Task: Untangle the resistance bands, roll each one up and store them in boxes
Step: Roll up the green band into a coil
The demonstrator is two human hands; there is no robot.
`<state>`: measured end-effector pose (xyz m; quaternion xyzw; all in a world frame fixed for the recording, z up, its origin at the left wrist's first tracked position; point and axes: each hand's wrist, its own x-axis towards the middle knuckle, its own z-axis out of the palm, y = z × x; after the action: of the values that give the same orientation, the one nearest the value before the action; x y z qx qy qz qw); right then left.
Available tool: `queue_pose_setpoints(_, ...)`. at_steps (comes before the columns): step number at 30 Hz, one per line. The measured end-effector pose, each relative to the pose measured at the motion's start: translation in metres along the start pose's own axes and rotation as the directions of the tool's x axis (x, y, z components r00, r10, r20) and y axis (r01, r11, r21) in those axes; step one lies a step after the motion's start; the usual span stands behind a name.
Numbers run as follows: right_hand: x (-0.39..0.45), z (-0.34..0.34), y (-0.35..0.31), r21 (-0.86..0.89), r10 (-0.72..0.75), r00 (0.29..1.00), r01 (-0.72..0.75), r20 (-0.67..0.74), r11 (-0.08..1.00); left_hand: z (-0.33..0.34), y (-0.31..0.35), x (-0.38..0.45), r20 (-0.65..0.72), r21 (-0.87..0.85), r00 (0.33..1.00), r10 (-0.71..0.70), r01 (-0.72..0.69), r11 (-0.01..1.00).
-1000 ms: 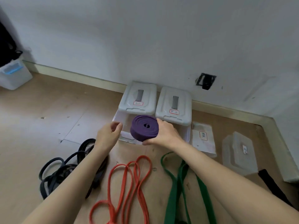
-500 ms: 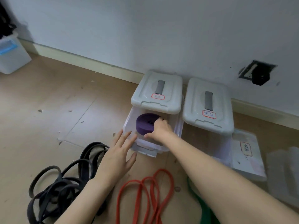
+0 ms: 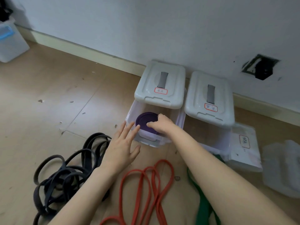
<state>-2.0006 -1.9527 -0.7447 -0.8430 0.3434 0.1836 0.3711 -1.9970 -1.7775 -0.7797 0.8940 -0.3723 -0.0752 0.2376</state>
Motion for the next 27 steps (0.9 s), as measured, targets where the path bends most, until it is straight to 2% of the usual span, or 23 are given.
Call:
queue_pose_setpoints(2, -0.038, -0.006, 0.014, 0.113, -0.074, 0.992, 0.085, -0.1, 0.99, -0.005, 0.008, 0.001, 0.025, 0.064, 0.999, -0.046, 0.045, 0.997)
queue_pose_setpoints(4, -0.077, -0.009, 0.044, 0.25, -0.098, 0.972, 0.152, -0.215, 0.956, -0.005, 0.023, -0.005, -0.035, 0.051, 0.994, -0.1, 0.102, 0.993)
queue_pose_setpoints(6, -0.111, -0.007, 0.083, 0.4, 0.005, 0.97, 0.095, -0.242, 0.911, 0.002, 0.044, -0.02, -0.068, 0.007, 0.988, -0.135, 0.136, 0.991)
queue_pose_setpoints(7, -0.125, -0.004, 0.103, 0.414, 0.073, 0.972, 0.027, -0.223, 0.91, 0.009, 0.055, -0.031, -0.038, 0.003, 0.989, -0.141, 0.141, 0.99)
queue_pose_setpoints(10, -0.155, 0.01, 0.164, 0.237, 0.236, 0.959, -0.195, -0.157, 0.952, 0.04, 0.082, -0.063, 0.145, 0.051, 0.982, -0.12, 0.113, 0.992)
queue_pose_setpoints(12, -0.173, 0.02, 0.195, 0.146, 0.31, 0.943, -0.292, -0.122, 0.945, 0.056, 0.094, -0.078, 0.249, 0.117, 0.964, -0.096, 0.068, 0.991)
queue_pose_setpoints(14, -0.184, 0.033, 0.217, 0.061, 0.307, 0.943, -0.301, -0.126, 0.952, 0.066, 0.104, -0.088, 0.343, 0.156, 0.937, -0.06, 0.006, 0.988)
queue_pose_setpoints(16, -0.184, 0.042, 0.227, 0.023, 0.265, 0.94, -0.267, -0.214, 0.964, 0.07, 0.113, -0.093, 0.395, 0.163, 0.918, -0.036, -0.031, 0.986)
queue_pose_setpoints(18, -0.176, 0.046, 0.228, 0.082, 0.269, 0.921, -0.256, -0.28, 0.963, 0.072, 0.121, -0.097, 0.394, 0.137, 0.918, -0.044, -0.012, 0.99)
queue_pose_setpoints(20, -0.168, 0.048, 0.228, 0.219, 0.296, 0.925, -0.245, -0.239, 0.944, 0.071, 0.129, -0.102, 0.404, 0.088, 0.912, -0.073, 0.041, 0.995)
queue_pose_setpoints(22, -0.167, 0.045, 0.233, 0.364, 0.342, 0.903, -0.237, -0.26, 0.901, 0.07, 0.139, -0.105, 0.43, 0.034, 0.9, -0.063, 0.054, 0.998)
queue_pose_setpoints(24, -0.171, 0.032, 0.243, 0.401, 0.346, 0.895, -0.219, -0.28, 0.89, 0.066, 0.152, -0.105, 0.45, -0.037, 0.893, -0.032, 0.054, 0.998)
queue_pose_setpoints(25, -0.176, 0.025, 0.249, 0.364, 0.34, 0.908, -0.24, -0.244, 0.9, 0.064, 0.161, -0.103, 0.461, -0.07, 0.887, -0.022, 0.061, 0.996)
queue_pose_setpoints(27, -0.188, 0.019, 0.259, 0.278, 0.359, 0.932, -0.332, -0.05, 0.901, 0.059, 0.179, -0.101, 0.47, -0.115, 0.882, -0.026, 0.09, 0.989)
